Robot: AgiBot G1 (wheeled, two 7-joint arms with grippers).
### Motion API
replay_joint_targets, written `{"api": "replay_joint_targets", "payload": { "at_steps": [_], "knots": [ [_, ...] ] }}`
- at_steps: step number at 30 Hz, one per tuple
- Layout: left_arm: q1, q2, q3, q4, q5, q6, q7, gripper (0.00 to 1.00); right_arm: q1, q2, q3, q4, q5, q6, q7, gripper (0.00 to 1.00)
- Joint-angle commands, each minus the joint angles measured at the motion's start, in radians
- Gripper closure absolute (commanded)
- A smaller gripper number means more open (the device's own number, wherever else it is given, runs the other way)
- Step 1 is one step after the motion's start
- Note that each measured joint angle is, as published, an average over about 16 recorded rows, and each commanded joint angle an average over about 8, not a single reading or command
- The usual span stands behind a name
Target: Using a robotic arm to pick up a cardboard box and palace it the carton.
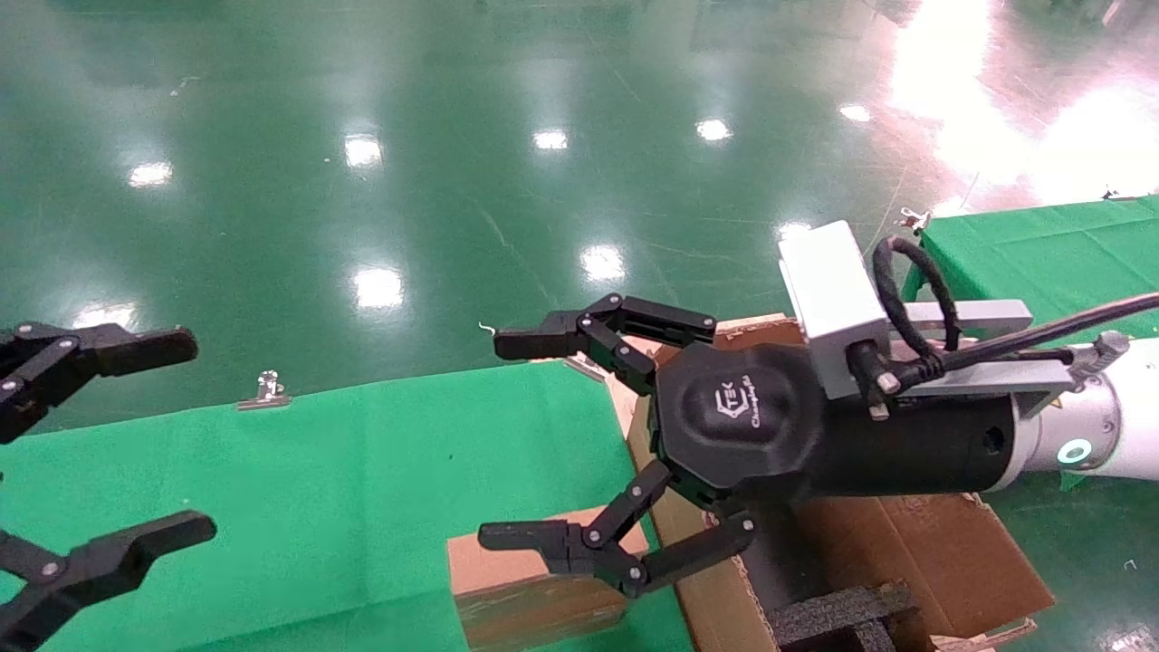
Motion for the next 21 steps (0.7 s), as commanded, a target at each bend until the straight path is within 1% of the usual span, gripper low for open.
{"api": "replay_joint_targets", "payload": {
  "at_steps": [1, 4, 5, 9, 12, 15, 21],
  "knots": [
    [0.0, 0.0, 0.0, 0.0, 0.0, 0.0, 0.0, 0.56, 0.0, 0.0, 0.0, 0.0, 0.0, 0.0, 0.0, 0.0],
    [0.0, 0.0, 0.0, 0.0, 0.0, 0.0, 0.0, 0.94, 0.0, 0.0, 0.0, 0.0, 0.0, 0.0, 0.0, 0.0],
    [0.0, 0.0, 0.0, 0.0, 0.0, 0.0, 0.0, 1.0, 0.0, 0.0, 0.0, 0.0, 0.0, 0.0, 0.0, 0.0],
    [0.0, 0.0, 0.0, 0.0, 0.0, 0.0, 0.0, 1.0, 0.003, 0.004, -0.003, 0.003, -0.01, -0.002, -0.001, 0.0],
    [0.0, 0.0, 0.0, 0.0, 0.0, 0.0, 0.0, 1.0, 0.026, 0.009, -0.02, 0.012, -0.052, -0.013, 0.001, 0.0],
    [0.0, 0.0, 0.0, 0.0, 0.0, 0.0, 0.0, 1.0, 0.072, 0.009, -0.053, 0.015, -0.13, -0.029, 0.01, 0.0],
    [0.0, 0.0, 0.0, 0.0, 0.0, 0.0, 0.0, 1.0, 0.195, -0.021, -0.162, 0.006, -0.338, -0.066, 0.046, 0.0]
  ]
}}
